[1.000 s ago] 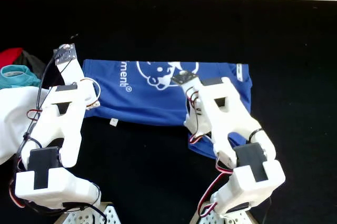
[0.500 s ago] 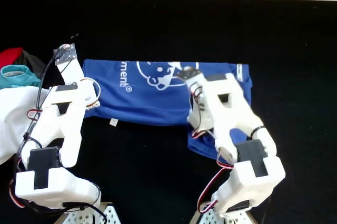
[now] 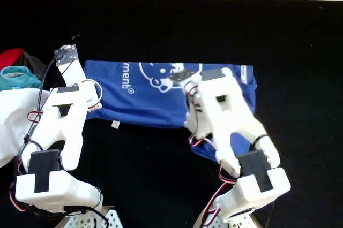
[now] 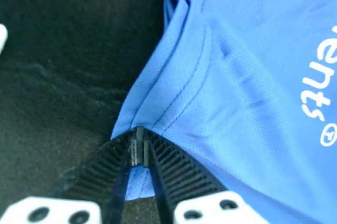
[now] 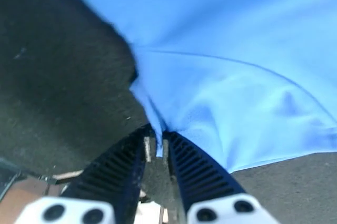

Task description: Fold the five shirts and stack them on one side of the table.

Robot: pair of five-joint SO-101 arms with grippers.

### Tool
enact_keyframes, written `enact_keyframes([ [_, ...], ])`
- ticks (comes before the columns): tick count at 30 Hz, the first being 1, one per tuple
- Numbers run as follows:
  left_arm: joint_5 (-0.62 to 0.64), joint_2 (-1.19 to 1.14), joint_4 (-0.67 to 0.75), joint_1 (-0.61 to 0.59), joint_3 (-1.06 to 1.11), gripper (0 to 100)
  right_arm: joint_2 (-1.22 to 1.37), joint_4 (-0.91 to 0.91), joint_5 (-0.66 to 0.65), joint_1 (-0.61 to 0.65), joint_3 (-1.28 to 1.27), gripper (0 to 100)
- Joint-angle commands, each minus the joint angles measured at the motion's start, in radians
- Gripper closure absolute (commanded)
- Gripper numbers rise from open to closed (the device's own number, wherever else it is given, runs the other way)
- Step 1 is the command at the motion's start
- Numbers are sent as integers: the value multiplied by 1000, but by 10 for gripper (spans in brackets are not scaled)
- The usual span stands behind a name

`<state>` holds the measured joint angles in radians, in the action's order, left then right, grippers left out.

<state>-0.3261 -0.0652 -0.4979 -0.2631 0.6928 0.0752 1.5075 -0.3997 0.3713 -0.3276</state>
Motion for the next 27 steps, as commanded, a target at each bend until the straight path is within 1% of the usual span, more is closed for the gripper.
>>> enact_keyframes([
  [1, 6, 5, 28, 2, -4, 990, -44, 21, -11, 38, 35, 993],
  [6, 6, 5, 28, 2, -4, 990, -42, 21, -11, 41, 33, 984],
  [8, 6, 5, 28, 2, -4, 990, -42, 33, -11, 41, 33, 939],
  [11, 6, 5, 28, 2, -4, 990, -48, 56, -9, 41, 36, 838],
  [13, 6, 5, 28, 2, -4, 990, -51, 79, -26, 41, 47, 805],
  [14, 6, 5, 28, 2, -4, 990, -53, 91, -43, 42, 59, 804],
  [17, 6, 5, 28, 2, -4, 990, -51, 139, -54, 31, 124, 804],
  [20, 6, 5, 28, 2, -4, 990, -42, 122, -51, -31, 171, 805],
  [22, 6, 5, 28, 2, -4, 990, -39, 39, -51, -101, 171, 846],
  [25, 6, 5, 28, 2, -4, 990, -7, -108, -51, -203, 97, 990],
  [26, 6, 5, 28, 2, -4, 990, 18, -145, -54, -239, 73, 994],
  [27, 6, 5, 28, 2, -4, 990, 48, -179, -55, -275, 53, 974],
])
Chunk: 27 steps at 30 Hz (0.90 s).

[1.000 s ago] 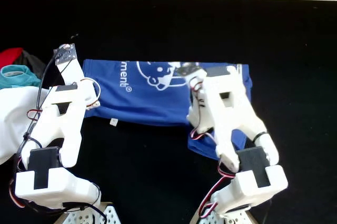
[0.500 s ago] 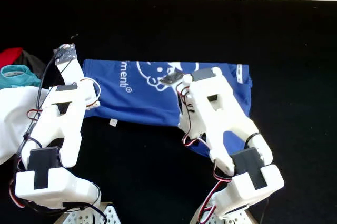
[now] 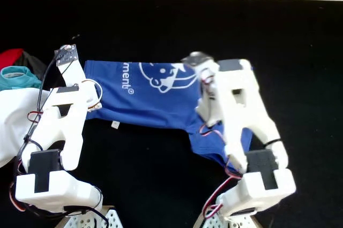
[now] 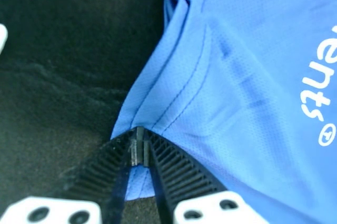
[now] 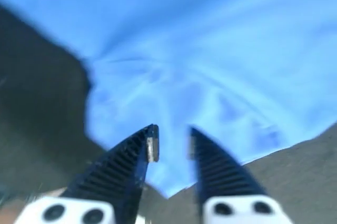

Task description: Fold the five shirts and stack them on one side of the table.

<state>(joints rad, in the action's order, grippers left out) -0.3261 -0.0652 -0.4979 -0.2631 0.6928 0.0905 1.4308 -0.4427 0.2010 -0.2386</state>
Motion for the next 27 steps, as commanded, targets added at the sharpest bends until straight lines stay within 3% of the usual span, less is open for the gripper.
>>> enact_keyframes([
  [1, 6, 5, 28, 2, -4, 990, 67, -133, -12, -143, -48, 968],
  [6, 6, 5, 28, 2, -4, 990, 168, -222, -14, -321, -39, 969],
  [10, 6, 5, 29, 2, -4, 990, 143, -196, -14, -343, -38, 969],
  [20, 6, 5, 29, 4, -4, 990, -214, -94, -9, -236, -45, 969],
  [24, 6, 5, 29, 4, -4, 990, -314, 27, -12, -157, -101, 961],
  [27, 6, 5, 29, 4, -5, 990, -340, 59, -14, -87, -170, 916],
])
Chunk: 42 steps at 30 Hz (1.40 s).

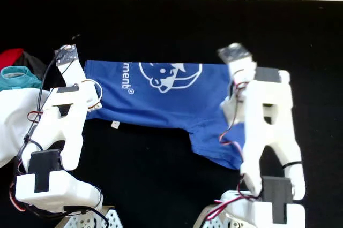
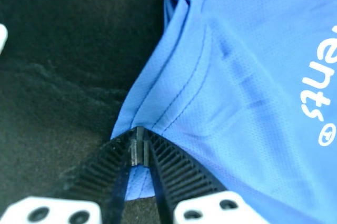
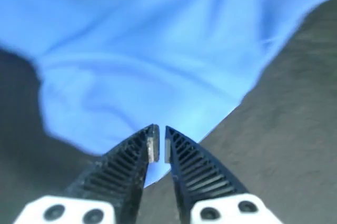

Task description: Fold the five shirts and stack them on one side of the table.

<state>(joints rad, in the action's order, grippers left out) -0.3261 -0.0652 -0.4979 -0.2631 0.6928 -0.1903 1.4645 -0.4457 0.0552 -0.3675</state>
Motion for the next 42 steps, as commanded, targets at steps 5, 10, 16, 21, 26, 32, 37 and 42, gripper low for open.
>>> enact_keyframes([
  [5, 6, 5, 29, 4, -5, 990, -53, -74, -77, 13, -101, 901],
  [10, 6, 5, 29, 4, -5, 990, -48, -380, -77, -160, -64, 901],
  [16, 6, 5, 29, 4, -5, 990, 145, -521, 89, -269, 162, 901],
  [21, 6, 4, 29, 4, -5, 990, 410, -328, 126, -197, 516, 901],
  [26, 6, 4, 29, 4, -5, 990, 654, -214, 127, -93, 783, 901],
  [32, 6, 4, 29, 4, -5, 990, 995, -214, 127, -104, 1072, 901],
  [37, 6, 4, 29, 4, -5, 990, 1196, -157, 127, -159, 1386, 901],
  [42, 6, 4, 29, 4, -5, 990, 1239, 61, 127, -151, 1666, 901],
])
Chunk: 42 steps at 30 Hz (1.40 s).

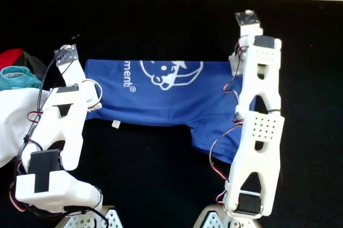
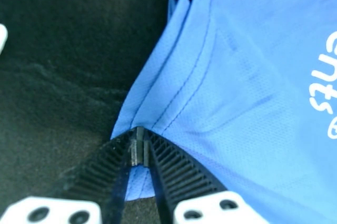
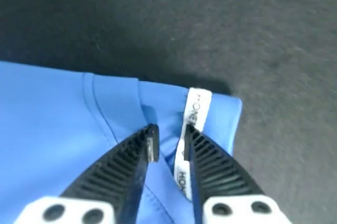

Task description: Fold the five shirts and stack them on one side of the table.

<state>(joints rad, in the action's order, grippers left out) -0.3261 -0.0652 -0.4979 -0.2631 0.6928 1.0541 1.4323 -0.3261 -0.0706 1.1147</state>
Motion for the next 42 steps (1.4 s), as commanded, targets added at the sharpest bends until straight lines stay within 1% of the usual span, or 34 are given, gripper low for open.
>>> enact_keyframes([
  [1, 6, 4, 29, 4, -5, 990, -5, 128, 8, -25, 237, 901],
  [6, 6, 4, 29, 4, -5, 990, -5, 311, 5, -25, 492, 900],
  [8, 6, 4, 29, 4, -5, 990, -7, 334, 3, -28, 549, 898],
  [12, 6, 4, 29, 4, -5, 990, -33, 335, 6, -41, 585, 898],
  [15, 6, 4, 29, 4, -5, 990, -159, 337, 26, -42, 503, 898],
  [18, 6, 4, 29, 4, -5, 990, -366, 337, 40, -33, 289, 898],
  [23, 6, 4, 29, 4, -5, 990, -766, 332, 32, 18, -268, 898],
  [28, 6, 4, 29, 4, -5, 990, -1093, 331, -38, 127, -746, 896],
  [30, 6, 4, 29, 4, -5, 990, -1196, 329, -107, 170, -906, 876],
  [34, 6, 4, 29, 4, -5, 990, -1320, 328, -290, 243, -1211, 764],
  [37, 6, 4, 29, 4, -5, 990, -1343, 297, -419, 283, -1420, 757],
  [42, 6, 4, 29, 4, -5, 990, -1340, 81, -442, 292, -1661, 754],
])
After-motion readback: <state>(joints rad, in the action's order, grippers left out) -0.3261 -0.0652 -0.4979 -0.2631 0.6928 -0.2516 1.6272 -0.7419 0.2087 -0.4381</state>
